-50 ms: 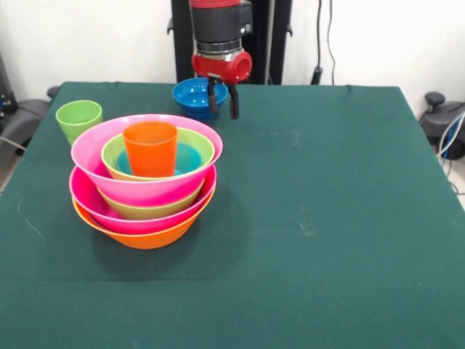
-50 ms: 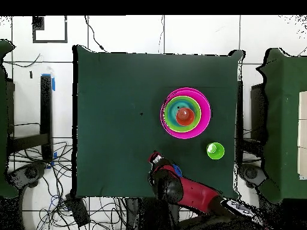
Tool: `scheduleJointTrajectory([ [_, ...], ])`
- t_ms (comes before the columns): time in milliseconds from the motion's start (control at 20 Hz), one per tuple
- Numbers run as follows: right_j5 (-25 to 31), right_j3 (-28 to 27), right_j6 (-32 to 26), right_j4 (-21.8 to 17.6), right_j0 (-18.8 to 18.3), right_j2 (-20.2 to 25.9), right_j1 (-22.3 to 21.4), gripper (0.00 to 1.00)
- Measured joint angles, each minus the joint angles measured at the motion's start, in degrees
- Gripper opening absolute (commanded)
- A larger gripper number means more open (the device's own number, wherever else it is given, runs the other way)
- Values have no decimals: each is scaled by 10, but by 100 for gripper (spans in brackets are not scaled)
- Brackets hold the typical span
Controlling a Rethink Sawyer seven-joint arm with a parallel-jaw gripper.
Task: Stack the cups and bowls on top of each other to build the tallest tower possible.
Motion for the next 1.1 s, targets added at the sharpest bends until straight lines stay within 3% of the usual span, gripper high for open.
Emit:
scheduleJointTrajectory([
  [500,-15,0,0,0,-6,-8,17,100],
  [1100,-15,18,0,0,-12,-8,-47,100],
])
